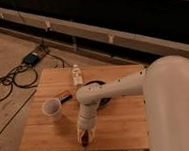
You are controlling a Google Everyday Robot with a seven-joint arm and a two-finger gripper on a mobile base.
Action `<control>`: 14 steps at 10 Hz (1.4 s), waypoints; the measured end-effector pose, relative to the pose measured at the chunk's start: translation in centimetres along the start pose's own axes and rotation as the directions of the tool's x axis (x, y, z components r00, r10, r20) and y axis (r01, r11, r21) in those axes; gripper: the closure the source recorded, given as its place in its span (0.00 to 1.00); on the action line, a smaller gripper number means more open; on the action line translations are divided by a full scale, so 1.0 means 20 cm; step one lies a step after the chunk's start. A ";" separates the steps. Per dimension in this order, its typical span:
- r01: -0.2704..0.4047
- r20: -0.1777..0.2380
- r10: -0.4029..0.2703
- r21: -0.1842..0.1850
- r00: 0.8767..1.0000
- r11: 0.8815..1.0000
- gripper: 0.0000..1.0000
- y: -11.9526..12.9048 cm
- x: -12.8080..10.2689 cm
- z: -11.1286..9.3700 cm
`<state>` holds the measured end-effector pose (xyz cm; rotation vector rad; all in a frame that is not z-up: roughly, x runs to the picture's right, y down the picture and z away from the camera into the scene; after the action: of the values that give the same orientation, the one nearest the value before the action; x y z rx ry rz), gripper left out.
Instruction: Drag the pepper across the table
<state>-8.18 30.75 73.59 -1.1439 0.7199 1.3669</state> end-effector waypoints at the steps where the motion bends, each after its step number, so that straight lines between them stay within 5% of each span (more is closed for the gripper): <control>1: 0.013 -0.001 -0.013 -0.003 1.000 1.000 1.00 0.02 -0.01 0.00; 4: 0.058 -0.014 -0.058 -0.005 0.998 0.998 0.99 0.09 -0.04 0.02; 11: 0.085 -0.028 -0.085 0.010 0.996 0.996 0.35 0.11 -0.06 0.03; 14: 0.085 -0.028 -0.085 0.010 0.996 0.996 0.34 0.11 -0.06 0.03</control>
<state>-10.57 30.59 74.42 -1.1732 0.6903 1.2766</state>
